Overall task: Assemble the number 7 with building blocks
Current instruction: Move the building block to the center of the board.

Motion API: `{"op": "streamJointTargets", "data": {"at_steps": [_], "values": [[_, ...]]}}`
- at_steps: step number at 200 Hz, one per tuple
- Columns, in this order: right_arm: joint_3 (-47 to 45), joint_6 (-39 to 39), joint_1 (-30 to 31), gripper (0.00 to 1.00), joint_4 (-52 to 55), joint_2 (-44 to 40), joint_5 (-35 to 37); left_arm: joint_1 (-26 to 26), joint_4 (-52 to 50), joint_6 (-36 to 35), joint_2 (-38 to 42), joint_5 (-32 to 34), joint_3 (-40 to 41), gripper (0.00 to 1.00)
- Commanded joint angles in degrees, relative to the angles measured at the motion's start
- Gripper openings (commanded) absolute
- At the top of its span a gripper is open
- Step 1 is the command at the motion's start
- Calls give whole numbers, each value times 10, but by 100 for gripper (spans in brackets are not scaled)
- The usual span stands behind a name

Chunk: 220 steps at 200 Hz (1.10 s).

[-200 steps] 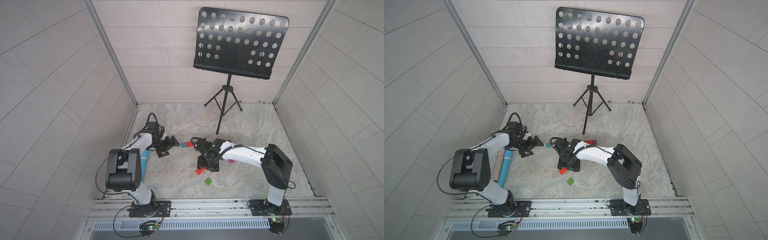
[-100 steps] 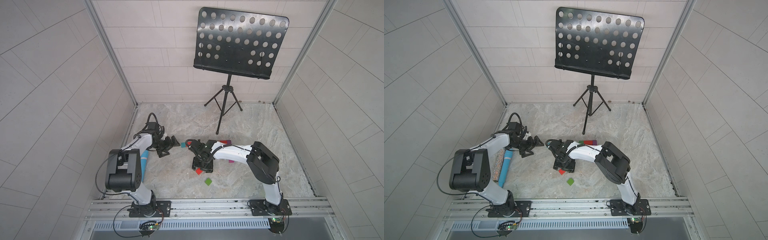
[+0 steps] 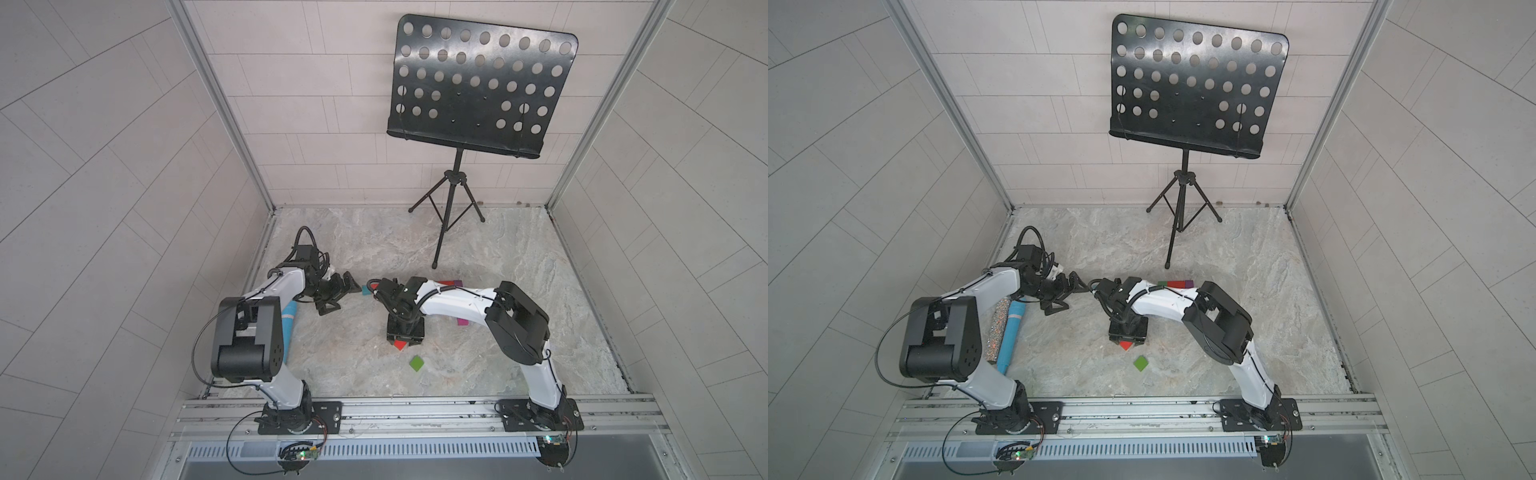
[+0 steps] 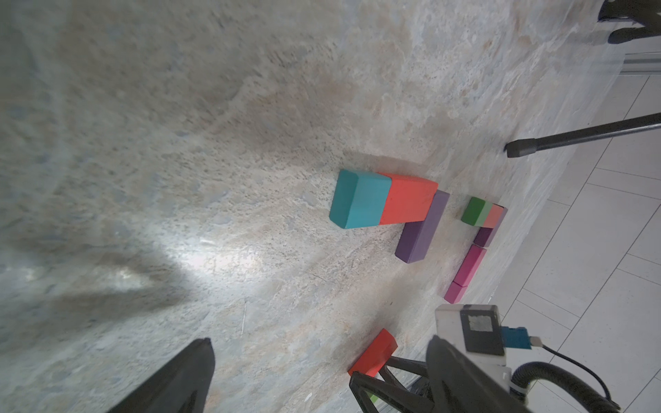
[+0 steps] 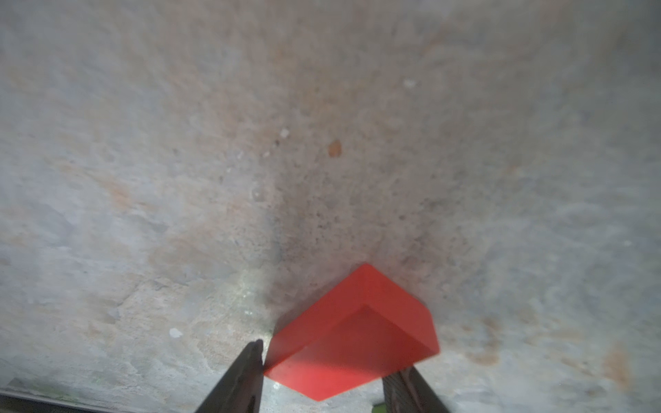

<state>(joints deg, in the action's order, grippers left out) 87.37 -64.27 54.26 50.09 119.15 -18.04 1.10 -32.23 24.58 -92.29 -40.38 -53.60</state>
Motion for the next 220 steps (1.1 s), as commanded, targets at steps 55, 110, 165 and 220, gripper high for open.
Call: {"op": "streamJointTargets", "data": {"at_steps": [55,110,165,220], "values": [[16,56,1,43,77,44,51,2,3,-7,4,-1,6,100],[13,58,3,37,67,34,64,2,3,-7,5,-4,5,100],[23,57,2,30,62,31,72,2,2,-6,10,-4,8,100],[48,63,1,30,63,47,100,1,0,-7,12,-2,8,100]]}}
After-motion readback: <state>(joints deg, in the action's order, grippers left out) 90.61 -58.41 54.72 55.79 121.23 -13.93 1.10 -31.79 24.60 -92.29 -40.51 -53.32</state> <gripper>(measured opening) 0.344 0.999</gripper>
